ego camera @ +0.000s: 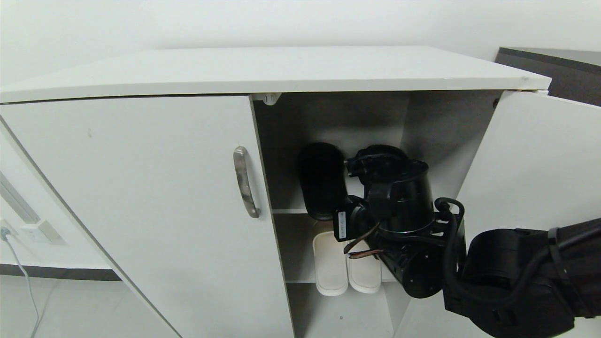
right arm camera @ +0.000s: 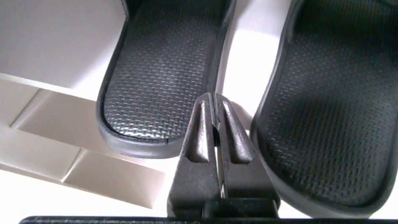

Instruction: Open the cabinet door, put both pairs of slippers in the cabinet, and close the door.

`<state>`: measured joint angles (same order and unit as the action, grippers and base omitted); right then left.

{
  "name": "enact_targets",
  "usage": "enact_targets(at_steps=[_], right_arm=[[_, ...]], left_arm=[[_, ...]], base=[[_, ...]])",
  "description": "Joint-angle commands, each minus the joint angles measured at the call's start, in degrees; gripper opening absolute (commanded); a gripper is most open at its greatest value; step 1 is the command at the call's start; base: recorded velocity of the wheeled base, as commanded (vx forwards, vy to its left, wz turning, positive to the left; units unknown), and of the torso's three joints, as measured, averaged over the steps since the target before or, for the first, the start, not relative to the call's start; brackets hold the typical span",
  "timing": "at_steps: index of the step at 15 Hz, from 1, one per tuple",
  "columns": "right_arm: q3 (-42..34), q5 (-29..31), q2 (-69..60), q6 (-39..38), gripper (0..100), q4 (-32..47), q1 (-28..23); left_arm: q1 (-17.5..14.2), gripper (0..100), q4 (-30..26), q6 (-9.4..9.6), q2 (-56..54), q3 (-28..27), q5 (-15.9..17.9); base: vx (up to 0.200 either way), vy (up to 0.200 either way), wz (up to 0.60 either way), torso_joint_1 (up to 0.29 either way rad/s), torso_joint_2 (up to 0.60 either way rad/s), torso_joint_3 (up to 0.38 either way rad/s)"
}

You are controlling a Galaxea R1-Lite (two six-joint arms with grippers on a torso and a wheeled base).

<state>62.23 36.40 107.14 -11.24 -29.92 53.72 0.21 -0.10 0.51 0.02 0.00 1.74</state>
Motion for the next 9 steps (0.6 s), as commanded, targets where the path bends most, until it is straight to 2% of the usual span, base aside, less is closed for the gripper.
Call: enact_targets(at_steps=[1, 9], right_arm=[[-0.3, 0.0, 0.4, 0.0, 0, 0.0, 0.1], [-0.4, 0.0, 0.5, 0.0, 0, -0.6, 0.0]], left_arm=[[0.1, 0, 0.0, -0.07, 0.0, 0.0, 0.0], [0.1, 0, 0.0, 0.02, 0.0, 0.0, 0.0]], base=[[-0.2, 0.0, 0.0, 0.002, 0.0, 0.007], [-0.2, 0.0, 0.0, 0.002, 0.0, 0.001]])
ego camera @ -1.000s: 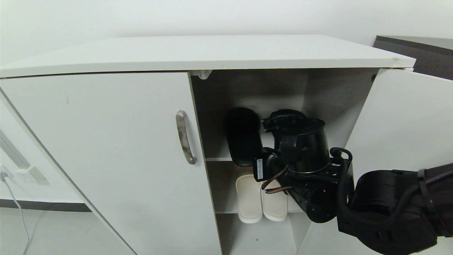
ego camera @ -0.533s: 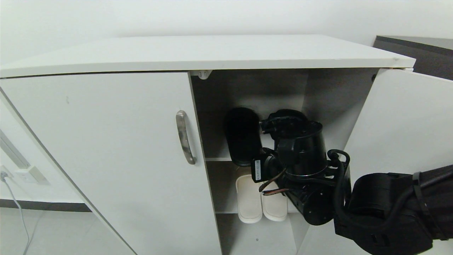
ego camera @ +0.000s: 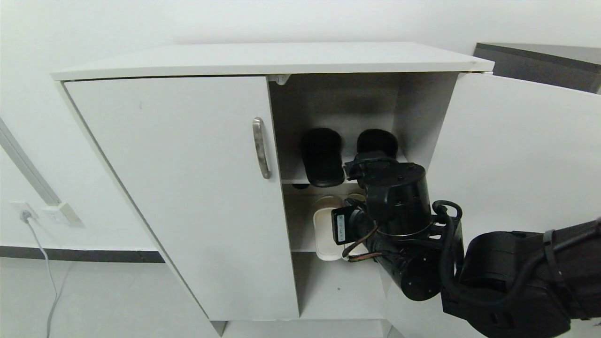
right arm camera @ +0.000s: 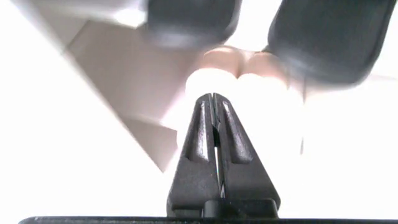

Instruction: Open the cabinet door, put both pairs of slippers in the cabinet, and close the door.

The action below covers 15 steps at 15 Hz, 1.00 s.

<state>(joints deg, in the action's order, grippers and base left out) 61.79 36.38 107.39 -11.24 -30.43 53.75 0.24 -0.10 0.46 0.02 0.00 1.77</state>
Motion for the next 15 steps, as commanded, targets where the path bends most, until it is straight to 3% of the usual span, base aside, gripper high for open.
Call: enact_targets(at_steps=[1, 12, 15], right_arm=[[0.0, 0.0, 0.4, 0.0, 0, -0.5, 0.0], [-1.9, -0.5, 0.8, 0.1, 0, -1.7, -0.8], [-2.1, -0.5, 0.8, 0.3, 0, -1.7, -0.8]], left_arm=[[0.0, 0, 0.0, -0.02, 0.1, 0.0, 0.0], [-0.1, 0, 0.0, 0.06, 0.0, 0.0, 0.0], [-0.1, 0, 0.0, 0.06, 0.0, 0.0, 0.0]], base=[[-0.2, 0.0, 0.0, 0.007, 0.0, 0.002], [-0.2, 0.0, 0.0, 0.003, 0.0, 0.002], [0.0, 0.0, 0.0, 0.0, 0.0, 0.0]])
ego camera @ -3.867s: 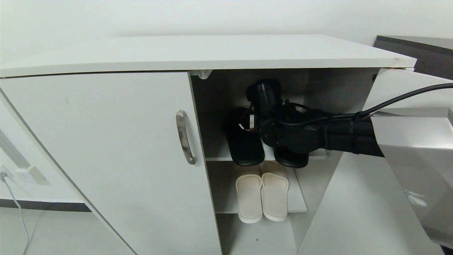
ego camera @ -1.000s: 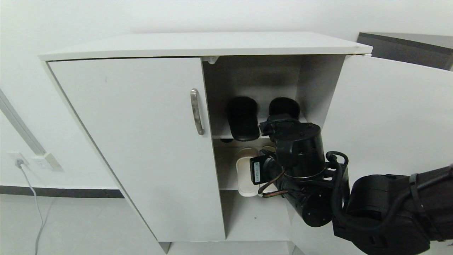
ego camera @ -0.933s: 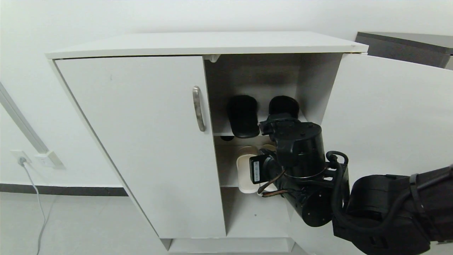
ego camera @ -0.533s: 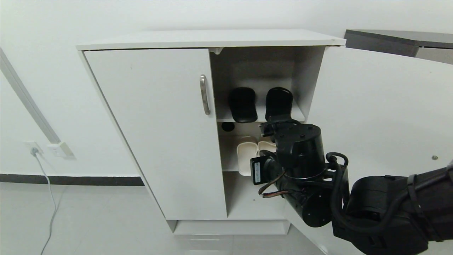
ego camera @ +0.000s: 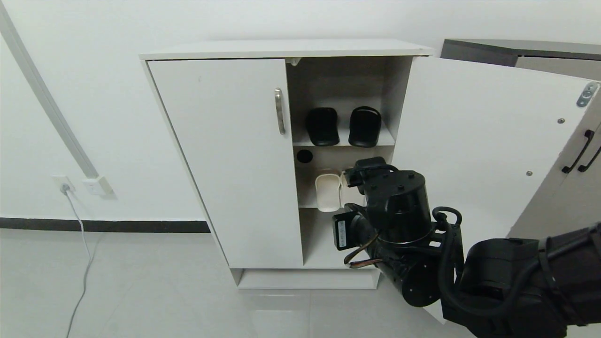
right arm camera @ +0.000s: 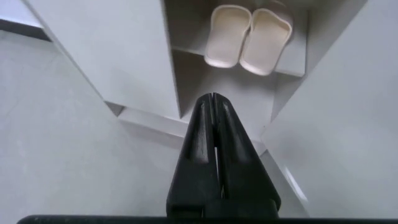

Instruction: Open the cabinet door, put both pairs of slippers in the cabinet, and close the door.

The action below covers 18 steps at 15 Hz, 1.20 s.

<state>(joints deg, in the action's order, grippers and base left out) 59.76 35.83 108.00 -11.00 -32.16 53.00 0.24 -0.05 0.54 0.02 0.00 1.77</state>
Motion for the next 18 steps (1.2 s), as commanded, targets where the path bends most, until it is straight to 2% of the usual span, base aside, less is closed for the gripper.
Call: enact_targets(at_steps=[1, 16, 18], right_arm=[[-0.3, 0.0, 0.2, 0.0, 0, -0.2, -0.1], [-0.3, 0.1, 1.1, 0.2, 0, -1.0, -0.9], [-0.3, 0.2, 1.0, 0.2, 0, -1.0, -0.9]], left_arm=[[-0.1, 0, 0.0, -0.01, 0.0, 0.0, 0.0], [-0.1, 0, 0.0, -0.1, 0.0, 0.0, -0.1], [-0.1, 0, 0.0, -0.1, 0.0, 0.0, -0.1]], base=[[0.0, 0.0, 0.0, 0.0, 0.0, 0.0], [0.0, 0.0, 0.0, 0.0, 0.0, 0.0], [0.0, 0.0, 0.0, 0.002, -0.18, -0.178]])
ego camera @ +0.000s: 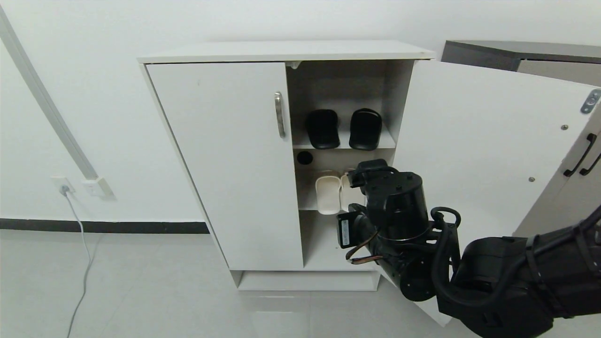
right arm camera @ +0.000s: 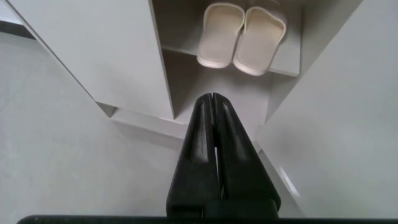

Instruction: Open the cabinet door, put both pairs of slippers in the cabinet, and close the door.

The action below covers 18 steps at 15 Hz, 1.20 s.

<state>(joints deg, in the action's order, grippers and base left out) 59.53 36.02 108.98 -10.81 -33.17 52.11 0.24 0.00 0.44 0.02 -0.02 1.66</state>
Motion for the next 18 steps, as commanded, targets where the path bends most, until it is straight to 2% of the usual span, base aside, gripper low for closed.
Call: enact_targets(at_steps=[1, 8, 18], right_arm=[[0.0, 0.0, 0.1, 0.0, 0, 0.0, 0.0], [-0.1, 0.3, 0.4, 0.0, 0, 0.0, 0.0], [-0.6, 0.3, 0.4, -0.2, 0, -0.1, -0.7]], left_arm=[[-0.1, 0, -0.1, 0.0, 0.1, 0.0, 0.0], [-0.1, 0, -0.1, 0.0, 0.0, 0.0, 0.0], [-0.1, 0, -0.1, 0.09, 0.0, 0.0, 0.1]], base=[[0.0, 0.0, 0.0, -0.007, -0.12, -0.325], [0.0, 0.0, 0.0, 0.059, -0.46, -0.364], [0.0, 0.0, 0.0, 0.148, -0.48, -0.331]])
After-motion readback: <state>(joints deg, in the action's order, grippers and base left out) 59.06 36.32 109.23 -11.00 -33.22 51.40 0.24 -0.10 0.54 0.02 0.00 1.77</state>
